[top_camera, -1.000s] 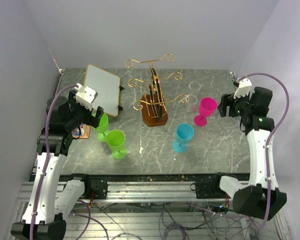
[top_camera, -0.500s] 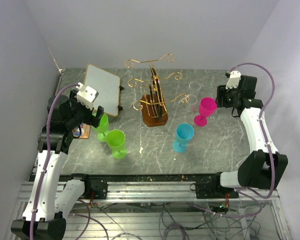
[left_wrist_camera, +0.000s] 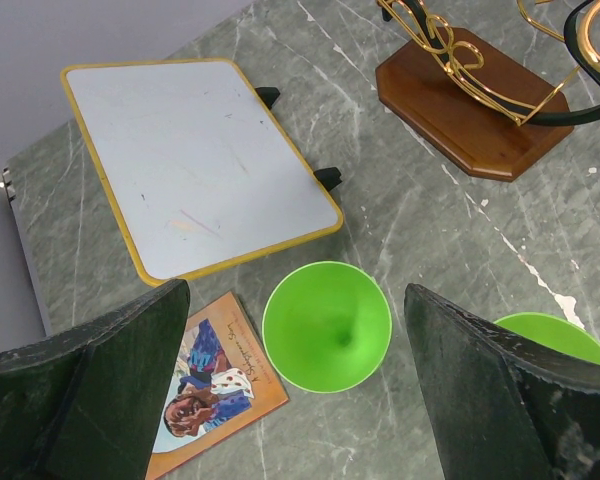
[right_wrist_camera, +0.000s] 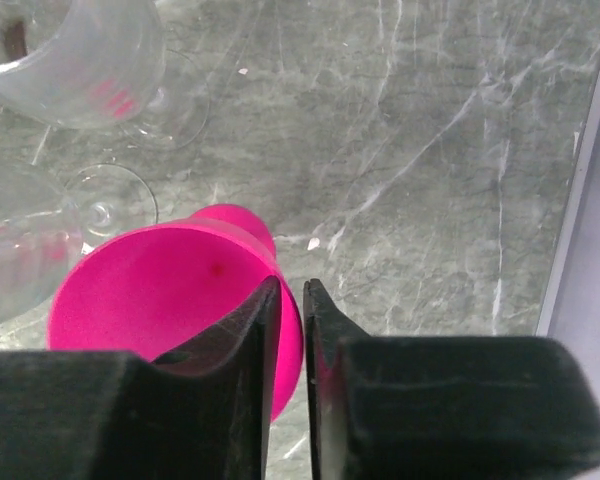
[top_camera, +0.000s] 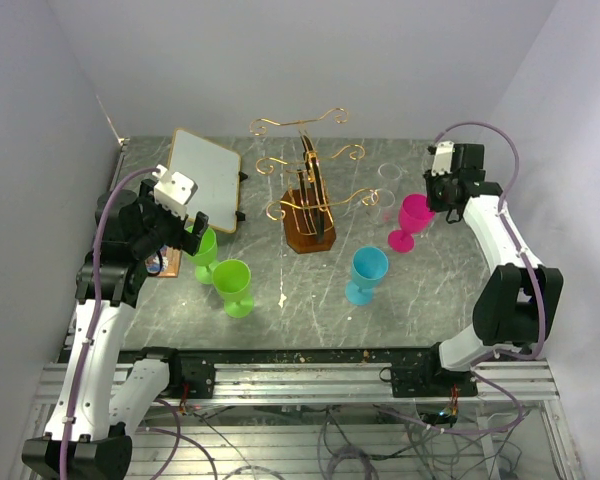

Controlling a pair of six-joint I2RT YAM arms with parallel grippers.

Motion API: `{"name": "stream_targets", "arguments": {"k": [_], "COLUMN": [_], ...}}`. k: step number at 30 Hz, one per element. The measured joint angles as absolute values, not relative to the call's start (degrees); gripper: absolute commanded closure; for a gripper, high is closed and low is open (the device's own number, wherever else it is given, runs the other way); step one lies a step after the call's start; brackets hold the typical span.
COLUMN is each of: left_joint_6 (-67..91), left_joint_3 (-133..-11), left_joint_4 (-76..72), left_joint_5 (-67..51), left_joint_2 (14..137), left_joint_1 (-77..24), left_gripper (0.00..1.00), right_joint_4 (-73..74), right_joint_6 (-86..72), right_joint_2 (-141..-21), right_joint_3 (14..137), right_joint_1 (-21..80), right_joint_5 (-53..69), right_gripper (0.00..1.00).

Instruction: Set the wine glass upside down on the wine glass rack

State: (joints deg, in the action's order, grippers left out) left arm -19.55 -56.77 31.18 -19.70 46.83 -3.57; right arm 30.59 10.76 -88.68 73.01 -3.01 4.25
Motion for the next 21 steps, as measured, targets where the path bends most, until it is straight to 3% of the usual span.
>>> {"name": "stream_targets", "arguments": {"k": [4, 13, 21], "left_joint_6": [-19.6, -19.5, -14.3], "left_joint_3": [-56.8, -57.8, -65.6], "left_joint_4": [31.2, 32.5, 32.9], "left_joint_5": [-19.7, -20.0, -19.0], "left_joint_2": [46.8, 47.1, 50.0], "left_joint_1": [-3.6, -3.6, -3.6], "left_gripper": [0.00, 0.01, 0.00], "right_joint_4": [30.8, 31.8, 33.5], "right_joint_6": [11.2, 13.1, 14.8], "right_joint_2": [-89.3, -88.6, -78.2], "right_joint_3": [73.6, 75.7, 82.2], "right_joint_1": [-2.9, -3.3, -6.9], "right_joint_5": [4.4, 3.4, -0.5], "right_gripper": [1.00, 1.00, 1.00]}}
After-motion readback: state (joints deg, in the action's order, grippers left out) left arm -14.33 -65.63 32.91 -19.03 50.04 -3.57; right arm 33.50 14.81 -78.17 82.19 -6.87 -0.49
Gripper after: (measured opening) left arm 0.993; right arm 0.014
